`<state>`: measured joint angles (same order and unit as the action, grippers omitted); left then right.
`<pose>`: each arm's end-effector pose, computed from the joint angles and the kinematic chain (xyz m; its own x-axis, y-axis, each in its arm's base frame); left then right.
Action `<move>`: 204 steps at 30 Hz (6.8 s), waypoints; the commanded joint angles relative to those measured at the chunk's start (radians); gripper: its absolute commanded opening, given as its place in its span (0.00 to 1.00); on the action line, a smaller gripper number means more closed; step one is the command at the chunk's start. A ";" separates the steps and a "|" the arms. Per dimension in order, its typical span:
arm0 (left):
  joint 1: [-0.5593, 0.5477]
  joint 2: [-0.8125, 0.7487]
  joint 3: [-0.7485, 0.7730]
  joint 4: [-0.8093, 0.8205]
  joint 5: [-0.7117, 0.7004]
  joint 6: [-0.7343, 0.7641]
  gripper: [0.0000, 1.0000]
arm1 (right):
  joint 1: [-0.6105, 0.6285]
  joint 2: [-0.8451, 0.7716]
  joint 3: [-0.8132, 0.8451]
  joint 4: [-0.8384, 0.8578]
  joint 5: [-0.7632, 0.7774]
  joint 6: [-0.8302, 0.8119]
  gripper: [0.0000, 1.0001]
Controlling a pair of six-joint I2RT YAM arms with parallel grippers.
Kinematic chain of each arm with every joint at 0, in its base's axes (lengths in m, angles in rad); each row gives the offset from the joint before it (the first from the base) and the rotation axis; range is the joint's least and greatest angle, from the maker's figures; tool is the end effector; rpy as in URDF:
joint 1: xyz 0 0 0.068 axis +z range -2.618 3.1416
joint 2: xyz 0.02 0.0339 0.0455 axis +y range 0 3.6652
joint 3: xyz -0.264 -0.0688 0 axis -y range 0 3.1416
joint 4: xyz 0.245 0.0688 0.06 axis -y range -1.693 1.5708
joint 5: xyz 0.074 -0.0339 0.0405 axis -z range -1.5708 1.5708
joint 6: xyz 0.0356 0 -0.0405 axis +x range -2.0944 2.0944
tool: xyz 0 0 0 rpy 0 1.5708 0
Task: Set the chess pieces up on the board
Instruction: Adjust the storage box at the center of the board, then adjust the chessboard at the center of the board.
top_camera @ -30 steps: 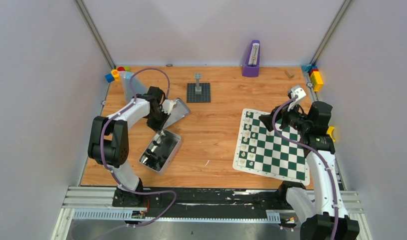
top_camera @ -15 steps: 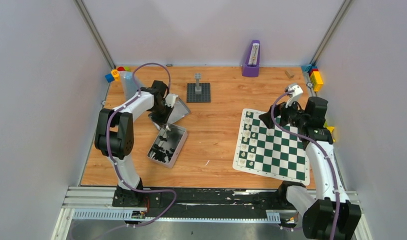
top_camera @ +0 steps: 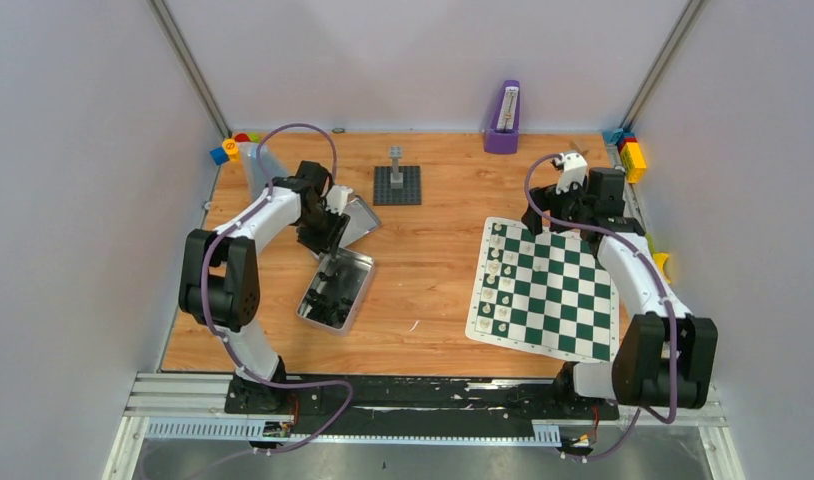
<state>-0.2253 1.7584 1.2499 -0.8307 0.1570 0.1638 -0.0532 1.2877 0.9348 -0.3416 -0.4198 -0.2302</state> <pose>0.3277 -0.0808 0.1997 -0.8943 0.3702 -0.2513 0.4069 0.9065 -0.1127 0.2791 -0.0003 0.2705 -0.5620 -0.1787 -0.8076 -0.4030 0.9118 0.0786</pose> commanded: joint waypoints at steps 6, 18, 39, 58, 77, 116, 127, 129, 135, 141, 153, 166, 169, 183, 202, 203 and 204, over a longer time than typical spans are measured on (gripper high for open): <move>0.019 -0.164 0.003 -0.003 0.026 0.036 0.75 | 0.047 0.273 0.155 0.058 0.245 -0.055 0.74; 0.021 -0.253 -0.005 0.016 0.065 0.042 0.78 | 0.147 0.480 0.232 0.055 0.370 -0.106 0.61; 0.021 -0.288 -0.014 0.023 0.098 0.058 0.79 | 0.224 0.596 0.245 0.037 0.418 -0.088 0.53; -0.010 -0.318 -0.010 0.093 0.310 0.111 0.86 | 0.290 0.633 0.313 -0.021 0.365 -0.024 0.53; -0.367 -0.068 -0.008 0.680 0.693 -0.189 0.93 | 0.126 0.382 0.369 -0.122 0.276 0.047 0.64; -0.499 0.417 0.159 1.022 0.672 -0.871 0.81 | -0.099 0.141 0.107 -0.128 0.101 0.058 0.63; -0.521 0.444 0.217 0.895 0.609 -0.831 0.81 | -0.109 0.142 0.101 -0.129 0.091 0.057 0.63; -0.521 0.453 0.222 0.890 0.604 -0.833 0.81 | -0.111 0.139 0.100 -0.128 0.090 0.055 0.63; -0.522 0.455 0.221 0.864 0.579 -0.819 0.81 | -0.119 0.140 0.099 -0.129 0.084 0.052 0.63; -0.522 0.454 0.226 0.823 0.540 -0.793 0.81 | -0.121 0.139 0.098 -0.129 0.082 0.049 0.63; -0.521 0.408 0.210 0.718 0.474 -0.687 0.81 | -0.134 0.139 0.096 -0.129 0.072 0.049 0.63; -0.466 0.377 0.201 0.637 0.458 -0.582 0.81 | -0.145 0.148 0.094 -0.129 0.066 0.045 0.63; -0.437 0.366 0.202 0.598 0.461 -0.539 0.81 | -0.145 0.152 0.095 -0.131 0.065 0.045 0.63; -0.305 0.471 0.417 0.275 0.481 -0.303 0.81 | -0.144 0.169 0.098 -0.134 0.061 0.048 0.63; -0.244 0.273 0.382 0.116 0.484 -0.043 0.89 | -0.027 0.013 0.028 -0.265 -0.081 -0.267 0.63; -0.244 0.220 0.366 0.111 0.468 -0.016 0.89 | 0.006 -0.018 0.014 -0.273 -0.080 -0.299 0.63; -0.244 0.192 0.335 0.097 0.456 -0.001 0.90 | 0.046 -0.046 0.003 -0.281 -0.080 -0.327 0.63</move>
<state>-0.4713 2.1464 1.6451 -0.6933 0.6426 0.0460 -0.1181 1.3769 0.9665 -0.5858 -0.4446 -0.3794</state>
